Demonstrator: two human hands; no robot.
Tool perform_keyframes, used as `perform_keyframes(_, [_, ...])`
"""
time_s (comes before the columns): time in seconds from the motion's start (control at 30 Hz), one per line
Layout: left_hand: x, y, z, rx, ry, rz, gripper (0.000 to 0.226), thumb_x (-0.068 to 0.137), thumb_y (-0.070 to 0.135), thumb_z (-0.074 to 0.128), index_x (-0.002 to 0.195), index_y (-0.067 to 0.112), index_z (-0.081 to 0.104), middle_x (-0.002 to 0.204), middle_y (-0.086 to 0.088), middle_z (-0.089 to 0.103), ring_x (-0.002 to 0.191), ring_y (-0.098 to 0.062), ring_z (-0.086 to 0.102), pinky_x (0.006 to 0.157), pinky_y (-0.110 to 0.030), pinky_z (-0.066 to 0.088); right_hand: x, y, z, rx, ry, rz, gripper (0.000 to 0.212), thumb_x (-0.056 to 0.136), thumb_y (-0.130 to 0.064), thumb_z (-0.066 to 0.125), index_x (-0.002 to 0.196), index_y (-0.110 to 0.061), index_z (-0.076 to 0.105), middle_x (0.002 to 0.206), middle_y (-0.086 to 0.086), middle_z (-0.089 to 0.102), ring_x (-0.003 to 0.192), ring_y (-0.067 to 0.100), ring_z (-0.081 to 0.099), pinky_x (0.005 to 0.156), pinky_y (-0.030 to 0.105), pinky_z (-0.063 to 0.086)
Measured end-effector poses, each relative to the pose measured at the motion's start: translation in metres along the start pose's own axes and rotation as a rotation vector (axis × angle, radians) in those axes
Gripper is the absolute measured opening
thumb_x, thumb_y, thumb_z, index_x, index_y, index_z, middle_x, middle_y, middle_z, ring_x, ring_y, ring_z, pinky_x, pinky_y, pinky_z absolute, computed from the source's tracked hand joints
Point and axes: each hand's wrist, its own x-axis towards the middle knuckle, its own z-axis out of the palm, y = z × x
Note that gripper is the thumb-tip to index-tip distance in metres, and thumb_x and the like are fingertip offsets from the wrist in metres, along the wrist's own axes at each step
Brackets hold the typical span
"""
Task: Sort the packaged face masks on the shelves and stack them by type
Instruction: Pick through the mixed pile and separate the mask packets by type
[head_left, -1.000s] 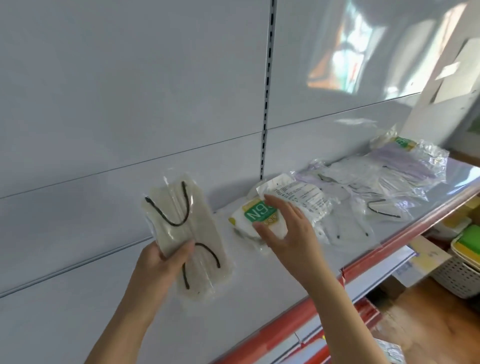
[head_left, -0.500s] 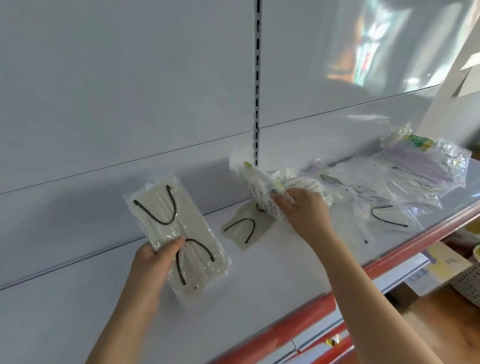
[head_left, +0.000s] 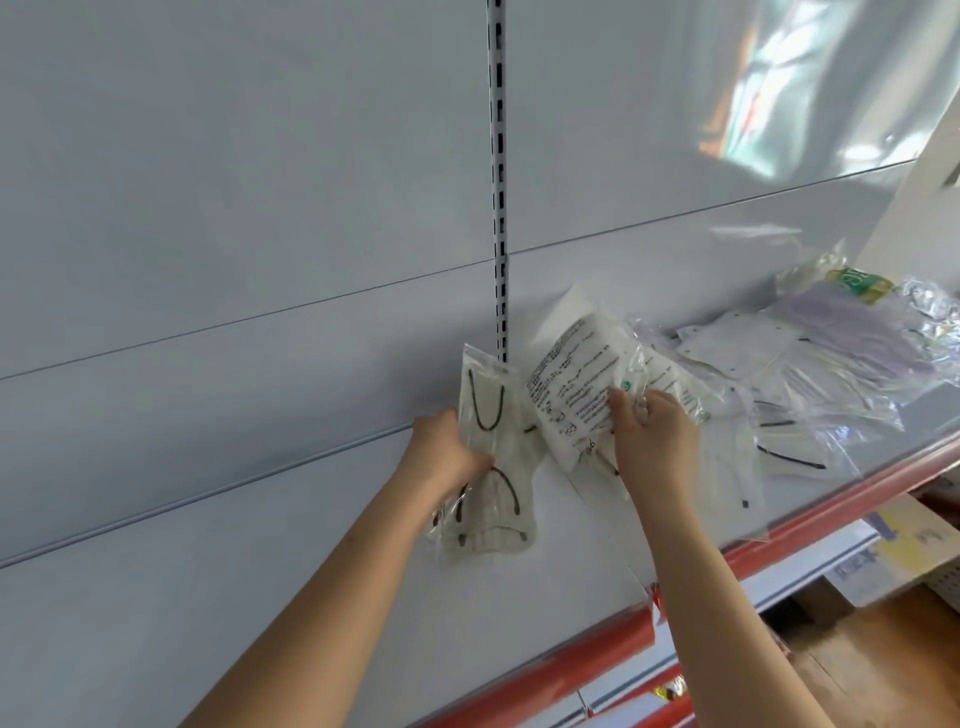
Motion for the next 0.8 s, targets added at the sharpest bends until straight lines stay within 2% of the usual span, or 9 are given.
perform_keyframes(0.13, [-0.007, -0.029, -0.012, -0.065, 0.002, -0.074, 0.035, 0.072, 0.009, 0.081, 0.104, 0.014, 0.068, 0.1, -0.002, 0.073, 0.094, -0.021, 0.069, 0.079, -0.029, 0.054, -0.004, -0.004, 0.006, 0.008, 0.032, -0.034, 0.044, 0.098, -0.032, 0.058, 0.061, -0.014, 0.046, 0.083, 0.002, 0.054, 0.077, 0.024, 0.051, 0.061, 0.029, 0.036])
perform_keyframes(0.23, [-0.014, -0.035, -0.021, -0.052, -0.075, -0.103, 0.021, 0.077, 0.009, 0.08, 0.095, 0.014, 0.07, 0.092, -0.004, 0.073, 0.079, -0.017, 0.067, 0.063, -0.02, 0.049, -0.008, -0.002, 0.011, 0.031, 0.08, 0.018, 0.034, 0.097, -0.037, 0.059, 0.077, -0.008, 0.058, 0.096, 0.005, 0.062, 0.088, 0.022, 0.056, 0.072, 0.031, 0.044])
perform_keyframes(0.3, [-0.021, -0.035, -0.025, -0.086, -0.135, -0.125, 0.025, 0.072, 0.017, 0.082, 0.094, 0.01, 0.073, 0.093, -0.007, 0.076, 0.078, -0.019, 0.07, 0.071, -0.025, 0.056, -0.009, -0.001, 0.011, 0.037, 0.101, 0.101, 0.041, 0.095, -0.042, 0.059, 0.105, -0.004, 0.067, 0.114, 0.007, 0.065, 0.105, 0.025, 0.06, 0.091, 0.041, 0.05])
perform_keyframes(0.37, [-0.032, -0.04, -0.035, -0.201, -0.118, -0.15, 0.026, 0.068, 0.022, 0.084, 0.091, 0.014, 0.075, 0.087, -0.005, 0.078, 0.077, -0.018, 0.074, 0.078, -0.032, 0.062, -0.013, -0.006, 0.006, 0.049, 0.103, 0.158, 0.041, 0.095, -0.04, 0.061, 0.12, -0.009, 0.064, 0.126, 0.004, 0.06, 0.113, 0.022, 0.056, 0.096, 0.04, 0.047])
perform_keyframes(0.43, [-0.048, -0.05, -0.057, -0.375, -0.037, -0.137, 0.011, 0.078, 0.017, 0.084, 0.085, 0.017, 0.075, 0.079, -0.001, 0.079, 0.07, -0.009, 0.074, 0.069, -0.023, 0.059, -0.023, -0.018, -0.002, 0.041, 0.167, 0.112, 0.032, 0.095, -0.035, 0.061, 0.121, -0.016, 0.06, 0.132, 0.002, 0.051, 0.119, 0.021, 0.05, 0.096, 0.034, 0.041])
perform_keyframes(0.53, [-0.069, -0.063, -0.098, -0.585, 0.052, -0.105, 0.017, 0.084, 0.016, 0.081, 0.1, 0.012, 0.076, 0.093, -0.007, 0.08, 0.089, -0.023, 0.076, 0.089, -0.037, 0.058, -0.051, -0.046, -0.002, 0.055, 0.32, -0.039, 0.018, 0.097, -0.033, 0.057, 0.107, -0.019, 0.062, 0.116, 0.0, 0.059, 0.107, 0.02, 0.056, 0.09, 0.036, 0.047])
perform_keyframes(0.63, [-0.088, -0.061, -0.117, -0.787, -0.023, 0.05, 0.047, 0.07, 0.024, 0.09, 0.111, 0.008, 0.075, 0.106, -0.014, 0.078, 0.098, -0.029, 0.075, 0.086, -0.041, 0.061, -0.082, -0.082, 0.012, 0.121, -0.018, -0.015, 0.04, 0.097, -0.05, 0.05, 0.08, -0.017, 0.067, 0.076, -0.003, 0.07, 0.071, 0.014, 0.065, 0.068, 0.037, 0.053])
perform_keyframes(0.73, [-0.101, -0.057, -0.117, -0.869, -0.109, 0.132, 0.053, 0.068, 0.033, 0.089, 0.113, 0.009, 0.075, 0.112, -0.015, 0.076, 0.104, -0.029, 0.074, 0.079, -0.032, 0.062, -0.109, -0.114, 0.024, 0.387, -0.534, 0.138, 0.045, 0.099, -0.047, 0.048, 0.086, -0.013, 0.073, 0.082, 0.006, 0.076, 0.076, 0.015, 0.072, 0.08, 0.037, 0.059])
perform_keyframes(0.8, [-0.102, -0.06, -0.112, -0.874, -0.119, 0.138, 0.063, 0.061, 0.042, 0.094, 0.113, 0.012, 0.076, 0.112, -0.014, 0.076, 0.104, -0.03, 0.074, 0.079, -0.032, 0.062, -0.112, -0.126, 0.025, 0.554, -0.571, 0.152, 0.037, 0.103, -0.036, 0.047, 0.092, -0.014, 0.074, 0.09, 0.008, 0.076, 0.084, 0.018, 0.071, 0.087, 0.036, 0.058])
